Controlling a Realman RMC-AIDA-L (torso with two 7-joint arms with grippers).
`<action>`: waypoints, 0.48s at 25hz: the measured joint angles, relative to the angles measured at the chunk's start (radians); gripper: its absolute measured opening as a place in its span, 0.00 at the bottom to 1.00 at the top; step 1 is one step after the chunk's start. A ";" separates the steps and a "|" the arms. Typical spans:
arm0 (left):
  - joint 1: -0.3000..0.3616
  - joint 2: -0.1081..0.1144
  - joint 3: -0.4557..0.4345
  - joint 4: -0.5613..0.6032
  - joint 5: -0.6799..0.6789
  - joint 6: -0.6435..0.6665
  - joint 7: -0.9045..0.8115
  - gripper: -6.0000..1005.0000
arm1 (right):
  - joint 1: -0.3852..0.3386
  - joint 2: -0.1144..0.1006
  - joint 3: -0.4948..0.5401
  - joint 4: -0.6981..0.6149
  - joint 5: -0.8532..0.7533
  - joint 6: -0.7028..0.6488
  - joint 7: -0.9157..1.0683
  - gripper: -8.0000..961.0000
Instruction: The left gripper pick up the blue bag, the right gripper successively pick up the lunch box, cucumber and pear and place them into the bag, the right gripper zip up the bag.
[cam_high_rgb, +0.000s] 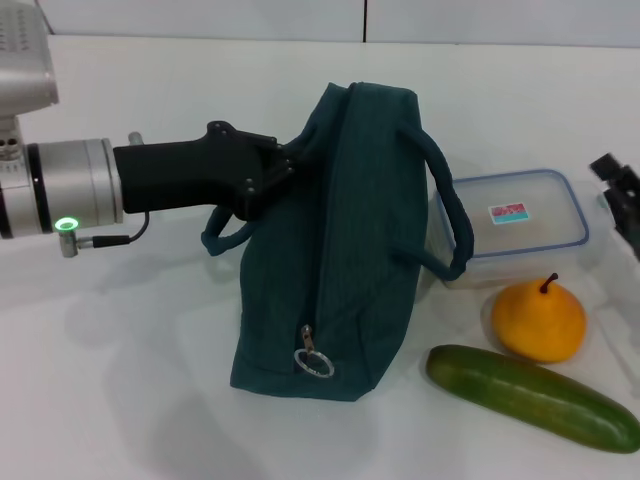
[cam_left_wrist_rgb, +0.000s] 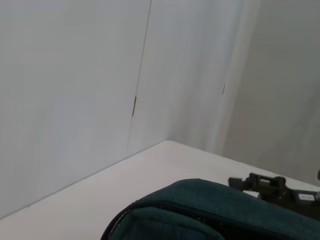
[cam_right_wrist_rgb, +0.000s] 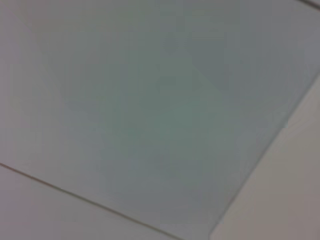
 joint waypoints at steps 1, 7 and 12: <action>0.000 0.000 0.002 0.000 0.000 0.000 0.001 0.05 | 0.003 0.000 -0.006 -0.006 -0.002 0.015 0.006 0.80; -0.002 -0.001 0.012 -0.009 0.001 -0.002 0.023 0.05 | 0.012 0.001 -0.018 -0.028 -0.004 0.046 0.018 0.78; -0.003 -0.003 0.012 -0.013 -0.002 -0.004 0.028 0.05 | 0.021 0.001 -0.022 -0.037 -0.004 0.053 0.043 0.77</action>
